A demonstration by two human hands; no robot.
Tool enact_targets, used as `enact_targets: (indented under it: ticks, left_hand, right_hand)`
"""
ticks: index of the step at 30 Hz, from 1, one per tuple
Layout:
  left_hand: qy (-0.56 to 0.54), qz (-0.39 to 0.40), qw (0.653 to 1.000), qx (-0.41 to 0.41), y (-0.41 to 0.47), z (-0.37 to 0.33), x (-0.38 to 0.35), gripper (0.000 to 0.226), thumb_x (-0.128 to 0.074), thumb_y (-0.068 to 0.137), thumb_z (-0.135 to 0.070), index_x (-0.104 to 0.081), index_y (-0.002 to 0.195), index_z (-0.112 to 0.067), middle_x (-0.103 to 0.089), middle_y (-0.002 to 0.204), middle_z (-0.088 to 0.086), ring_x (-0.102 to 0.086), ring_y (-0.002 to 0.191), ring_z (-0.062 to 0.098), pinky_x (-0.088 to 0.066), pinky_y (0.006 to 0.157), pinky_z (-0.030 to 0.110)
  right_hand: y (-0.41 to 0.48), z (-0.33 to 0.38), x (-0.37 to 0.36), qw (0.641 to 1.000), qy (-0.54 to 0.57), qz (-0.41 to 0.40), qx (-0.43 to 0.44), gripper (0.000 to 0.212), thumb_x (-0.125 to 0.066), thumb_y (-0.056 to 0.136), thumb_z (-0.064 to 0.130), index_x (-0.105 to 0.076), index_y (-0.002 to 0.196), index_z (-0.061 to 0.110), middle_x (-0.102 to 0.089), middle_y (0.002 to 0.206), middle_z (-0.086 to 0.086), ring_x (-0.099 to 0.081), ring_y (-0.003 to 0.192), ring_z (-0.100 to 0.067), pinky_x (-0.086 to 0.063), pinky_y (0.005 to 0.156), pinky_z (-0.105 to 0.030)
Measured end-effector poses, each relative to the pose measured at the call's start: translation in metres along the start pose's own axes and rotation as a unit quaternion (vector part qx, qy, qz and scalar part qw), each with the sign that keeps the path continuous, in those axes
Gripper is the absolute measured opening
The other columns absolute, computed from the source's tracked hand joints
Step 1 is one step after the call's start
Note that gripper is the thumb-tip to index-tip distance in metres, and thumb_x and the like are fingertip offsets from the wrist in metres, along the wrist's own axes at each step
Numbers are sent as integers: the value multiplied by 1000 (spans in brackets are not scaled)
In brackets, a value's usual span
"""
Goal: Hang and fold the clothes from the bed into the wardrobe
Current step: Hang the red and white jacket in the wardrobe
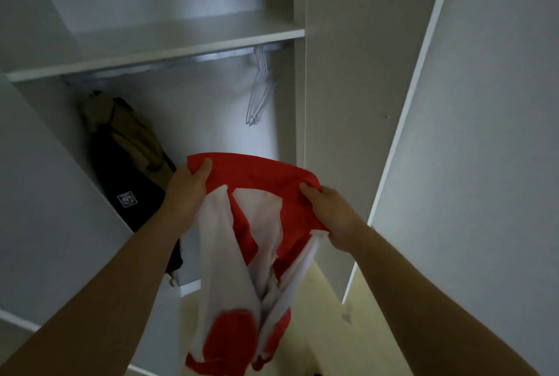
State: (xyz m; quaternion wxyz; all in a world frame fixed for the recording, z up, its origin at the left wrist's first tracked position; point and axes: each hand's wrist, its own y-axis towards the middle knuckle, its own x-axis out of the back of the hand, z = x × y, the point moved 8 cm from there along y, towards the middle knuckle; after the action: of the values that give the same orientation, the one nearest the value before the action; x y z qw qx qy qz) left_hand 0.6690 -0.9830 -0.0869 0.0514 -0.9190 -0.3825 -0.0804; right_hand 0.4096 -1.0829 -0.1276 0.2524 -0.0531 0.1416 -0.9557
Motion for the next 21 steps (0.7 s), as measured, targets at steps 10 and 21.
enact_targets:
  ticks: [10, 21]
  left_hand:
    - [47, -38, 997, 48, 166, 21, -3, 20, -68, 92, -20, -50, 83, -17, -58, 91, 14, -59, 86, 28, -52, 81, 46]
    - [164, 124, 977, 62, 390, 36, -87, 43, -40, 100, -48, -65, 100, -12, -71, 90, 3, -61, 72, 21, -48, 67, 31]
  right_hand:
    - [155, 63, -58, 985, -145, 92, -4, 12, -67, 84, 18, -67, 95, 14, -74, 87, -8, -68, 72, -18, -59, 73, -36]
    - [290, 109, -89, 968, -243, -18, 65, 19, -63, 93, 48, -65, 105, 33, -69, 95, 10, -68, 69, -6, -52, 58, -15]
